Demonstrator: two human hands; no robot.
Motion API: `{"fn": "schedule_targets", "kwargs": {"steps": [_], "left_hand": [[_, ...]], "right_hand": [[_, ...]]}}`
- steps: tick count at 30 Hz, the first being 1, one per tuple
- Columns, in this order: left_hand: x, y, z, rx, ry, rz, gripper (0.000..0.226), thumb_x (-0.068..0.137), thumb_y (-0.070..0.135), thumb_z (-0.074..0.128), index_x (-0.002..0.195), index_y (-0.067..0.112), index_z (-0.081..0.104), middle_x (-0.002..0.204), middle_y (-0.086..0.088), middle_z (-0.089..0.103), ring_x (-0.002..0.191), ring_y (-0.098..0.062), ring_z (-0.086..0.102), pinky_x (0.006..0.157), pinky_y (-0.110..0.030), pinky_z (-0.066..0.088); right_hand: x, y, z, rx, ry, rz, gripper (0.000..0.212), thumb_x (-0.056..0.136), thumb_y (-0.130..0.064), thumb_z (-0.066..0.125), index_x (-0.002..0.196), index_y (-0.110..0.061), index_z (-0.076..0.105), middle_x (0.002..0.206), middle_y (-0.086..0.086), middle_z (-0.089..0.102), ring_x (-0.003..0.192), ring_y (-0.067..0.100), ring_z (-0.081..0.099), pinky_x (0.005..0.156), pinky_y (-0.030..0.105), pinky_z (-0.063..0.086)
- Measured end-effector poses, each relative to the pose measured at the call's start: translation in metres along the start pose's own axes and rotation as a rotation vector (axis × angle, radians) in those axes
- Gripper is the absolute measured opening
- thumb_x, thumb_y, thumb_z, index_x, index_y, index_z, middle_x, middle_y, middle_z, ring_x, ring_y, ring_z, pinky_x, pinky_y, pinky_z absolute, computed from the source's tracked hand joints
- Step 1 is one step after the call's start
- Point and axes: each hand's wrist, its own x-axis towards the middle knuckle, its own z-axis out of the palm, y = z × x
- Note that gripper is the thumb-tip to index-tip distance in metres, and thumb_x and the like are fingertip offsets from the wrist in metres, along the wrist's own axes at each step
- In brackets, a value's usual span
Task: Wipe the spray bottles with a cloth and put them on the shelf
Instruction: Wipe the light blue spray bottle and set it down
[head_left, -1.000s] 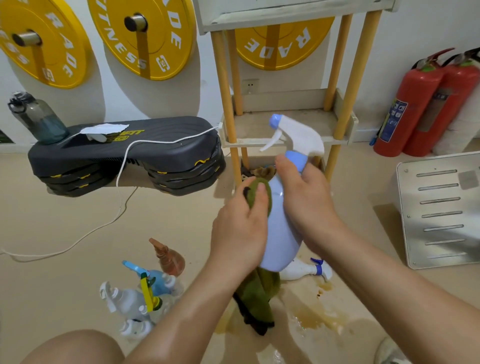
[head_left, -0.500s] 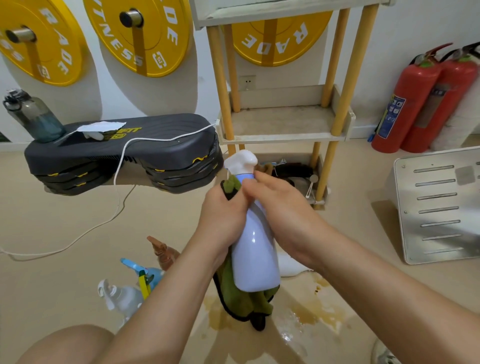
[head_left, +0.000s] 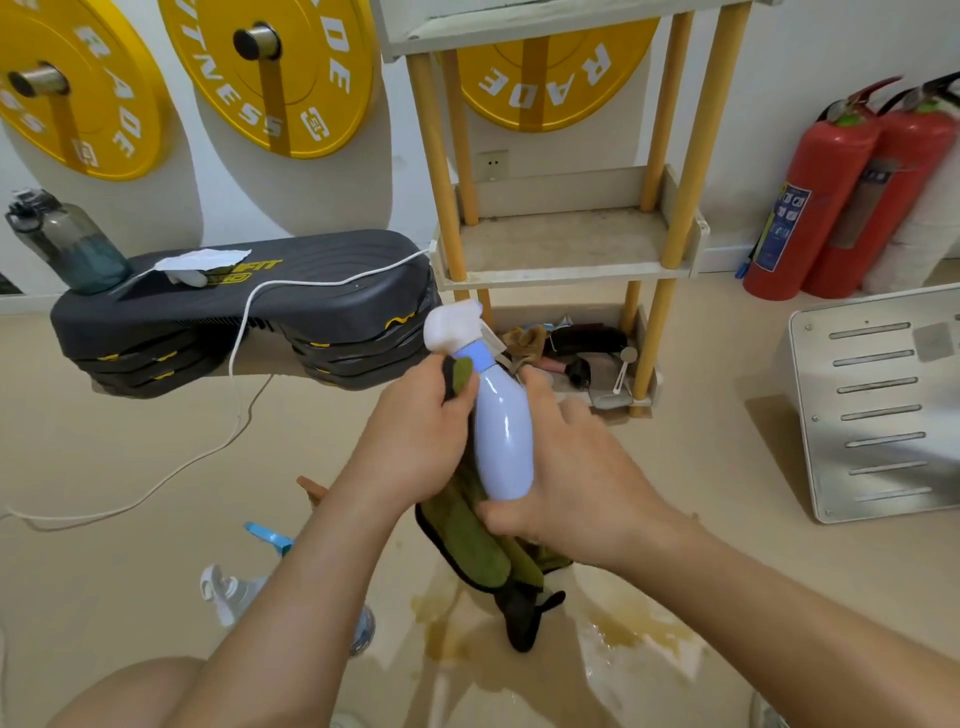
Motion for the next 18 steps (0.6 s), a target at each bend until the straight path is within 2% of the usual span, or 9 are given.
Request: {"fn": "schedule_targets", "kwargs": {"steps": [1, 3, 6, 8, 9, 11, 13, 16, 18], "left_hand": [[-0.001, -0.001, -0.004, 0.145, 0.030, 0.029, 0.020, 0.101, 0.022, 0.049, 0.082, 0.024, 0.053, 0.074, 0.007, 0.058, 0.074, -0.020, 0.054, 0.057, -0.029, 0.037], [-0.005, 0.001, -0.015, 0.202, 0.179, 0.050, 0.014, 0.097, 0.016, 0.050, 0.090, 0.024, 0.060, 0.084, 0.002, 0.067, 0.086, -0.028, 0.060, 0.067, -0.038, 0.047], [-0.010, 0.013, -0.026, -0.029, 0.446, 0.092, 0.015, 0.097, 0.022, 0.053, 0.097, 0.035, 0.061, 0.096, 0.003, 0.073, 0.094, -0.025, 0.065, 0.082, -0.040, 0.053], [-0.016, 0.025, -0.021, -0.286, 0.478, 0.183, 0.018, 0.094, 0.030, 0.055, 0.109, 0.035, 0.063, 0.103, 0.009, 0.072, 0.100, -0.012, 0.067, 0.089, -0.031, 0.052], [-0.017, 0.028, -0.014, -0.333, 0.413, 0.248, 0.030, 0.092, 0.030, 0.054, 0.121, 0.030, 0.062, 0.111, 0.010, 0.071, 0.106, -0.007, 0.065, 0.094, -0.025, 0.050], [-0.018, 0.030, 0.002, -0.194, 0.164, 0.362, 0.050, 0.093, 0.027, 0.053, 0.143, 0.023, 0.047, 0.135, 0.006, 0.060, 0.123, -0.003, 0.053, 0.103, -0.013, 0.038], [-0.011, 0.023, 0.011, 0.036, 0.009, 0.400, 0.056, 0.096, 0.039, 0.045, 0.150, 0.025, 0.034, 0.142, 0.005, 0.053, 0.131, -0.008, 0.043, 0.111, -0.020, 0.030], [0.003, 0.007, 0.004, 0.343, 0.155, 0.370, 0.061, 0.092, 0.059, 0.023, 0.137, 0.028, 0.050, 0.131, 0.008, 0.060, 0.123, -0.008, 0.042, 0.114, -0.051, 0.022], [0.013, -0.005, -0.003, 0.526, 0.320, 0.292, 0.060, 0.092, 0.059, 0.020, 0.132, 0.029, 0.054, 0.143, 0.006, 0.049, 0.134, -0.016, 0.035, 0.115, -0.057, 0.015]], "right_hand": [[0.000, 0.002, -0.002, -0.143, 0.011, 0.020, 0.119, 0.062, -0.056, 0.075, 0.150, -0.036, -0.003, 0.126, 0.004, 0.040, 0.114, 0.029, 0.046, 0.082, 0.042, 0.052], [0.000, 0.003, -0.010, -0.309, 0.038, 0.043, 0.125, 0.068, -0.057, 0.074, 0.152, -0.030, -0.015, 0.136, 0.010, 0.033, 0.121, 0.031, 0.040, 0.087, 0.041, 0.049], [0.002, 0.000, -0.022, -0.459, 0.080, 0.084, 0.126, 0.071, -0.061, 0.074, 0.155, -0.020, -0.012, 0.142, 0.011, 0.032, 0.128, 0.031, 0.036, 0.095, 0.044, 0.045], [-0.001, -0.009, -0.023, -0.515, 0.065, 0.084, 0.121, 0.073, -0.058, 0.074, 0.155, -0.016, -0.004, 0.144, 0.010, 0.030, 0.132, 0.031, 0.033, 0.099, 0.048, 0.041], [-0.004, -0.014, -0.021, -0.555, 0.082, 0.047, 0.116, 0.072, -0.055, 0.075, 0.154, -0.015, 0.004, 0.141, 0.010, 0.032, 0.130, 0.031, 0.034, 0.097, 0.048, 0.040], [-0.008, -0.022, -0.015, -0.620, 0.173, -0.067, 0.094, 0.062, -0.045, 0.081, 0.142, -0.014, 0.039, 0.124, 0.008, 0.045, 0.114, 0.031, 0.044, 0.085, 0.048, 0.039], [-0.008, -0.022, -0.011, -0.643, 0.265, -0.096, 0.079, 0.047, -0.040, 0.084, 0.117, -0.012, 0.062, 0.105, 0.008, 0.053, 0.097, 0.030, 0.050, 0.076, 0.046, 0.040], [-0.009, -0.018, -0.013, -0.654, 0.294, -0.125, 0.094, 0.037, -0.042, 0.087, 0.120, -0.008, 0.060, 0.104, 0.012, 0.056, 0.094, 0.033, 0.053, 0.073, 0.046, 0.041], [-0.011, -0.021, -0.017, -0.722, 0.272, -0.140, 0.103, 0.046, -0.045, 0.087, 0.135, -0.010, 0.049, 0.116, 0.013, 0.055, 0.103, 0.034, 0.052, 0.079, 0.047, 0.040]]}}
